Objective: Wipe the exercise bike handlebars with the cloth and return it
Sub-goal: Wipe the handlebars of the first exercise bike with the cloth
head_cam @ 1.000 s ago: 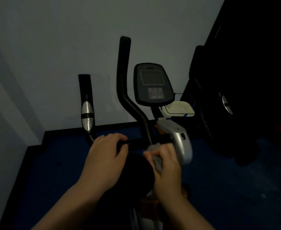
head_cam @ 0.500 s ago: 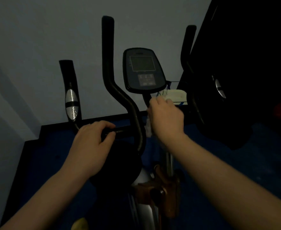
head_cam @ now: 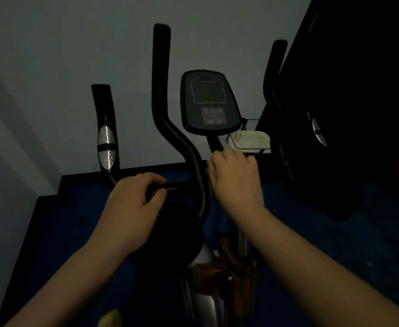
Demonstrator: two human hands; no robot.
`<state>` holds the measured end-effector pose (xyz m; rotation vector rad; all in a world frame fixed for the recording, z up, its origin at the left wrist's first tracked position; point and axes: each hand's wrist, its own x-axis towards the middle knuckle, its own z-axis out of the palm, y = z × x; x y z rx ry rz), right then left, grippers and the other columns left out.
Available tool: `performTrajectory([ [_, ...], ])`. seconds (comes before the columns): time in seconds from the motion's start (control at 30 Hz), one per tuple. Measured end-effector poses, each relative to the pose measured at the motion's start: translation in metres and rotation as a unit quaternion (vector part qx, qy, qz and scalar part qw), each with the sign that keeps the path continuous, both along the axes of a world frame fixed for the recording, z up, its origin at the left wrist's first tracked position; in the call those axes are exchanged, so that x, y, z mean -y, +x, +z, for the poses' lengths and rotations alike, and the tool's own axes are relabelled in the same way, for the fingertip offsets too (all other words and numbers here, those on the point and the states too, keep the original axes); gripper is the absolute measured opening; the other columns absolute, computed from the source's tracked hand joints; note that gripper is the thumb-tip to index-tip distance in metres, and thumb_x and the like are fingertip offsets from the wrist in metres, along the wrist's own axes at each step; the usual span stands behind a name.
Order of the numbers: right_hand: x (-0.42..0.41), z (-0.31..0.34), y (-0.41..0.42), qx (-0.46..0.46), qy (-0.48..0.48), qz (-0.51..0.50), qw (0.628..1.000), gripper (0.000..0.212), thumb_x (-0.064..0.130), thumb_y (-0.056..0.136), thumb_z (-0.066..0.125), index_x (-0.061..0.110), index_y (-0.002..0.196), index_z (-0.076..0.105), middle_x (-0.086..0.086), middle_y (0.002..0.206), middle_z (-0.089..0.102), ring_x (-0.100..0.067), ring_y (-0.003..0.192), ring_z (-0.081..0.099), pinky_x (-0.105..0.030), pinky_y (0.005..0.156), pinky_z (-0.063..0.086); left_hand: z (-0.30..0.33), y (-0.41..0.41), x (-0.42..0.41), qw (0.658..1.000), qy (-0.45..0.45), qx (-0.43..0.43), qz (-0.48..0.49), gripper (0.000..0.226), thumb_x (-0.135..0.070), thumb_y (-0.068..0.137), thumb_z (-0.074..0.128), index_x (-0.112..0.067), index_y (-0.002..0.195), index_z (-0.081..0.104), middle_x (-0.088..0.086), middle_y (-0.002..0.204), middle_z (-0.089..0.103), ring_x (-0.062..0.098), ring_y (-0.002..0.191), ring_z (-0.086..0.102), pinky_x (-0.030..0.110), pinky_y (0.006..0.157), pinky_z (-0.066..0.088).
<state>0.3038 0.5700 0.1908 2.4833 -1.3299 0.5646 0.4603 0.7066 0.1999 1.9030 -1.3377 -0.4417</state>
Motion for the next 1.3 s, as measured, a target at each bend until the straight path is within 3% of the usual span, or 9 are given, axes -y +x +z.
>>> performTrajectory([
  [0.27, 0.006, 0.0, 0.017, 0.013, 0.022, -0.05, 0.998, 0.024, 0.028, 0.096, 0.04, 0.014, 0.088, 0.059, -0.007, 0.088, 0.06, -0.025, 0.083, 0.054, -0.035, 0.073, 0.026, -0.002, 0.001, -0.001, 1.0, -0.001, -0.001, -0.005, 0.025, -0.032, 0.09, 0.052, -0.03, 0.113, 0.062, -0.013, 0.1, 0.06, 0.011, 0.105, 0.052, 0.033, 0.091, 0.043],
  [0.43, 0.007, -0.001, -0.022, -0.055, -0.066, 0.063, 0.994, 0.014, 0.027, 0.087, 0.055, 0.015, 0.091, 0.06, -0.008, 0.082, 0.06, -0.026, 0.074, 0.055, -0.032, 0.066, 0.03, 0.001, -0.001, -0.002, 1.0, -0.008, 0.006, -0.005, 0.023, -0.031, 0.089, 0.053, -0.032, 0.11, 0.062, -0.018, 0.094, 0.056, 0.01, 0.1, 0.05, 0.028, 0.083, 0.038],
  [0.53, 0.023, 0.004, -0.001, -0.06, 0.018, 0.029, 0.998, 0.02, 0.026, 0.095, 0.042, 0.014, 0.091, 0.058, -0.007, 0.086, 0.06, -0.026, 0.079, 0.055, -0.034, 0.07, 0.023, -0.002, 0.001, -0.001, 1.0, 0.004, -0.001, -0.004, 0.024, -0.032, 0.089, 0.052, -0.031, 0.112, 0.062, -0.012, 0.097, 0.058, 0.012, 0.101, 0.052, 0.032, 0.087, 0.043],
  [0.67, 0.036, 0.028, 0.002, 0.283, 0.153, -0.032, 0.946, 0.026, 0.034, 0.099, 0.037, 0.017, 0.085, 0.05, -0.004, 0.086, 0.059, -0.02, 0.076, 0.056, -0.03, 0.062, 0.033, -0.002, -0.002, -0.003, 0.999, -0.022, -0.017, 0.016, 0.022, -0.028, 0.091, 0.053, -0.032, 0.11, 0.063, -0.012, 0.095, 0.056, 0.009, 0.097, 0.051, 0.025, 0.08, 0.037],
  [0.77, 0.017, 0.052, 0.009, 0.395, 0.149, 0.112, 0.9, 0.011, 0.036, 0.096, 0.045, 0.026, 0.092, 0.048, 0.008, 0.088, 0.057, -0.006, 0.079, 0.056, -0.024, 0.064, 0.041, -0.002, -0.006, -0.008, 0.991, -0.106, -0.063, 0.054, 0.023, -0.022, 0.091, 0.052, -0.035, 0.107, 0.061, -0.019, 0.107, 0.058, -0.001, 0.083, 0.052, 0.02, 0.074, 0.038],
  [0.9, -0.018, 0.036, 0.043, -0.002, 0.061, 0.277, 0.959, 0.022, 0.045, 0.089, 0.051, 0.028, 0.097, 0.062, 0.006, 0.096, 0.062, -0.015, 0.102, 0.053, -0.034, 0.097, 0.023, -0.004, -0.003, -0.013, 0.971, -0.2, -0.062, 0.119, 0.032, -0.015, 0.089, 0.053, -0.034, 0.114, 0.055, -0.02, 0.126, 0.049, -0.009, 0.114, 0.041, 0.018, 0.094, 0.032],
  [1.07, 0.005, 0.048, 0.001, -0.137, 0.112, 0.373, 0.911, 0.046, 0.047, 0.098, 0.031, 0.027, 0.136, 0.045, 0.011, 0.131, 0.057, -0.002, 0.135, 0.033, -0.036, 0.118, -0.011, -0.011, 0.022, -0.011, 0.969, -0.216, -0.044, 0.112, 0.041, -0.009, 0.091, 0.055, -0.026, 0.128, 0.05, -0.01, 0.143, 0.043, -0.001, 0.127, 0.037, 0.022, 0.106, 0.029],
  [1.2, -0.004, 0.039, 0.021, -0.22, 0.099, 0.377, 0.894, 0.051, 0.034, 0.098, 0.042, 0.021, 0.146, 0.029, 0.001, 0.137, 0.053, -0.015, 0.128, 0.045, -0.034, 0.119, 0.012, -0.019, 0.041, -0.006, 0.981, -0.181, -0.03, 0.067, 0.049, -0.017, 0.098, 0.047, -0.022, 0.145, 0.035, -0.014, 0.154, 0.025, -0.014, 0.134, 0.022, 0.005, 0.108, 0.015],
  [1.3, -0.02, 0.039, 0.062, -0.16, 0.176, 0.377, 0.895, 0.051, 0.037, 0.097, 0.044, 0.027, 0.146, 0.03, 0.0, 0.135, 0.055, -0.02, 0.119, 0.053, -0.038, 0.097, 0.043, -0.026, 0.048, -0.006, 0.982, -0.176, -0.034, 0.054, 0.048, -0.02, 0.1, 0.042, -0.022, 0.147, 0.033, -0.014, 0.156, 0.024, -0.007, 0.14, 0.022, 0.011, 0.113, 0.017],
])
